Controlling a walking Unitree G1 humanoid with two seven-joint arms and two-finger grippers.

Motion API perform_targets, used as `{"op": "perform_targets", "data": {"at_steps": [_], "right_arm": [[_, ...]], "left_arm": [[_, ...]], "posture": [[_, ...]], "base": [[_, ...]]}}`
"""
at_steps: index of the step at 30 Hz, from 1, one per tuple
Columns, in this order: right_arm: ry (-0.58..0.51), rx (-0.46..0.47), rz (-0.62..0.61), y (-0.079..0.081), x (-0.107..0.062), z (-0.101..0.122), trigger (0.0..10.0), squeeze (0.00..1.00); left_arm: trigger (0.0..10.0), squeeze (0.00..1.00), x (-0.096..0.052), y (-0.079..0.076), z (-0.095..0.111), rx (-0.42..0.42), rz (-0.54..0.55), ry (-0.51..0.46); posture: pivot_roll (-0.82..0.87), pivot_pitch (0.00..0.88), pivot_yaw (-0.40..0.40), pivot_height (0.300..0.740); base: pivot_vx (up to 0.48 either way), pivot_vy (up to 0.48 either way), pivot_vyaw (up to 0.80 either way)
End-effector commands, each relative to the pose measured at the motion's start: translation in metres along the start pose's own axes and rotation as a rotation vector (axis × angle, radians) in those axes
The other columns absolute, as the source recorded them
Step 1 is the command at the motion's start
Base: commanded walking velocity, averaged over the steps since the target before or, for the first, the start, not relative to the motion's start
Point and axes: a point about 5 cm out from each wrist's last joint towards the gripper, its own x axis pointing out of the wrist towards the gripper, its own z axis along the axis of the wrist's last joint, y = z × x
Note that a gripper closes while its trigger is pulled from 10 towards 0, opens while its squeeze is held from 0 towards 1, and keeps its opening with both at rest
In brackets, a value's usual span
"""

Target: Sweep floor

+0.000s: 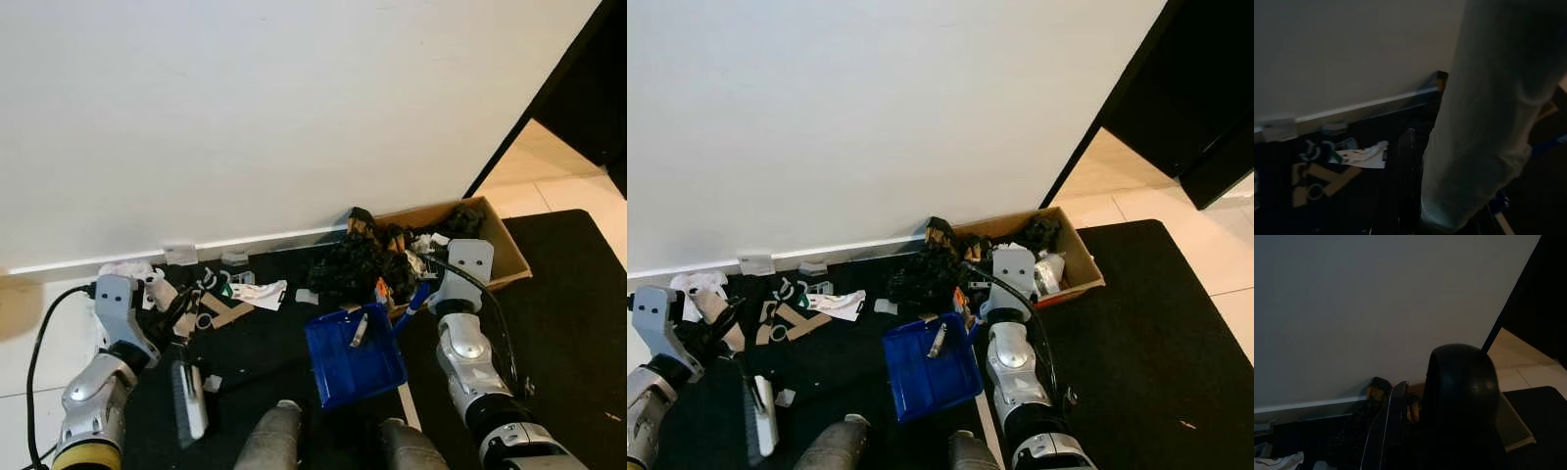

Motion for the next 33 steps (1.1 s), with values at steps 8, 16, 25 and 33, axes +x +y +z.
{"op": "perform_targets", "data": {"at_steps": [8,16,25,33], "right_arm": [[0.094,-0.022,0.0,-0.002,-0.012,-0.019,10.0,0.0],[0.095,-0.021,-0.002,-0.002,-0.011,-0.019,10.0,0.0],[0.097,-0.018,0.0,-0.001,-0.012,-0.019,10.0,0.0],[0.098,-0.018,-0.008,-0.003,-0.013,-0.02,10.0,0.0]], "left_arm": [[10.0,0.0,0.011,-0.052,-0.029,-0.237,-0.183,0.022],[10.0,0.0,0.018,-0.06,-0.015,-0.257,-0.219,-0.03],[10.0,0.0,0.03,-0.077,0.019,-0.267,-0.295,-0.137],[10.0,0.0,0.018,-0.031,0.065,0.054,-0.199,-0.178]], "posture": [[0.19,0.247,-0.048,0.74],[0.19,0.248,-0.049,0.74],[0.2,0.249,-0.047,0.74],[0.2,0.25,-0.045,0.74]], "base": [[0.0,0.0,0.0],[0.0,0.0,0.0],[0.0,0.0,0.0],[0.0,0.0,0.0]]}}
